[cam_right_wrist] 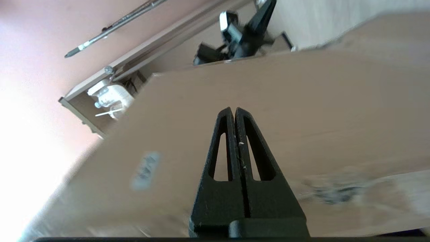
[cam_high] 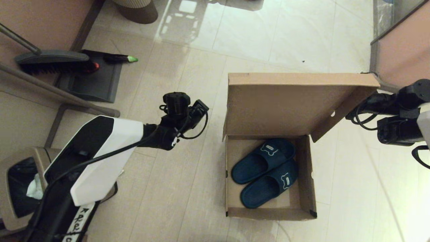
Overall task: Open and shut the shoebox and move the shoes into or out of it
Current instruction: Close the shoe box
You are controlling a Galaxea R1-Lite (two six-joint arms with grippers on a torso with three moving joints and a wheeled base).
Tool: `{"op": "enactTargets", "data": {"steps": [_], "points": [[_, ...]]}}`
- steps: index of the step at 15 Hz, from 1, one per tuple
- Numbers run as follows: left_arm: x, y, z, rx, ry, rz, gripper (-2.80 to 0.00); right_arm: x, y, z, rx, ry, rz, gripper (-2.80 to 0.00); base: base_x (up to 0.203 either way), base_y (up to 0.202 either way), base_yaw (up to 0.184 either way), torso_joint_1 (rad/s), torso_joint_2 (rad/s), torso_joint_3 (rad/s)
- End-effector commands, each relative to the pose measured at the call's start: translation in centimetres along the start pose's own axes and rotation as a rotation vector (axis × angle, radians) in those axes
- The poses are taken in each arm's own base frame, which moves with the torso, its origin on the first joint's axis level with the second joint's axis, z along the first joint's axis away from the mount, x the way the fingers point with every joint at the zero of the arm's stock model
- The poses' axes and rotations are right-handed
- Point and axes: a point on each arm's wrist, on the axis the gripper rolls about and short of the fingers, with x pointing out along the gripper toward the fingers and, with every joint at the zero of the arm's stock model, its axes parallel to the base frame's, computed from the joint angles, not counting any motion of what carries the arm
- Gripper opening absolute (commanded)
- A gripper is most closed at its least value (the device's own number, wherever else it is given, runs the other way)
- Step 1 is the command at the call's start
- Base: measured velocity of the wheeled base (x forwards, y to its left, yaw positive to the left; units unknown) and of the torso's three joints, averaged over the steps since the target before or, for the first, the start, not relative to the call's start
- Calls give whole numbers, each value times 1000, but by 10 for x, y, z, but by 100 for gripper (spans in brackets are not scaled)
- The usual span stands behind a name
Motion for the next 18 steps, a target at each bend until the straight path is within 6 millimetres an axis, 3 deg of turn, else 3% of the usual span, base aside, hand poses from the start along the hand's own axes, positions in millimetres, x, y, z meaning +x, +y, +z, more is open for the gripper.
{"op": "enactTargets", "data": {"steps": [1,4,10,13,18], "points": [[2,0,-1,1,-11,-19,-280,0,20,-10,10,13,-7,-280,0,0,0,0,0,0],[2,-2,-3,8,11,-42,-280,-1,32,-34,74,16,-13,-280,0,0,0,0,0,0],[1,-6,-4,93,92,-155,-280,-10,27,-103,157,-1,-28,-280,0,0,0,0,0,0],[1,-11,-7,93,99,-166,-280,-23,21,-133,180,-34,-42,-280,0,0,0,0,0,0],[-1,-30,-22,97,127,-197,-280,-52,26,-165,207,-132,-71,-280,0,0,0,0,0,0]]}}
